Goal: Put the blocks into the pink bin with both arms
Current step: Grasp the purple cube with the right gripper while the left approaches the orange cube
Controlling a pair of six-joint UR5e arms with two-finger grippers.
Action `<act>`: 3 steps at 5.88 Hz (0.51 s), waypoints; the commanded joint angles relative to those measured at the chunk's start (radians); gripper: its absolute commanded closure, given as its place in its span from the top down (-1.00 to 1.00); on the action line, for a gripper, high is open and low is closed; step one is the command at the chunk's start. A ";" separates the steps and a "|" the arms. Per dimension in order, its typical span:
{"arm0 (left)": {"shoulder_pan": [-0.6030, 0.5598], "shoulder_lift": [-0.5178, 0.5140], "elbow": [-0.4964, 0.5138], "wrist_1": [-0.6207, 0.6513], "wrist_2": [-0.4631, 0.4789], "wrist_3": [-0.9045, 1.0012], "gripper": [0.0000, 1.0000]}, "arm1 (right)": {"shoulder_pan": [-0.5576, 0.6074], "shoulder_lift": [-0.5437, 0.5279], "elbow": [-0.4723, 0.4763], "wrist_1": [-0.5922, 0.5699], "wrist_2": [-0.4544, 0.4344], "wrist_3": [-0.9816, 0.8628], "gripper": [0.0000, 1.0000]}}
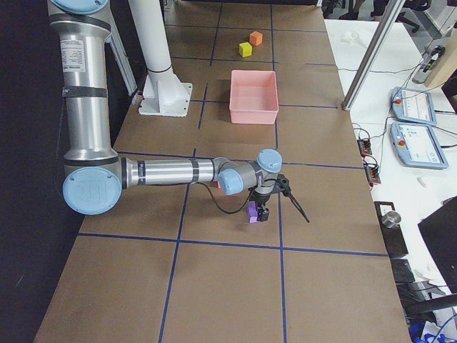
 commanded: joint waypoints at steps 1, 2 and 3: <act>0.000 0.000 -0.007 0.000 0.000 0.000 1.00 | -0.026 0.002 -0.002 0.000 -0.028 0.004 -0.39; -0.002 0.002 -0.023 0.002 0.000 0.000 1.00 | -0.024 0.000 0.081 -0.011 -0.025 0.061 -0.79; 0.002 -0.017 -0.037 -0.006 0.009 -0.003 1.00 | -0.024 0.002 0.166 -0.017 -0.022 0.173 -0.79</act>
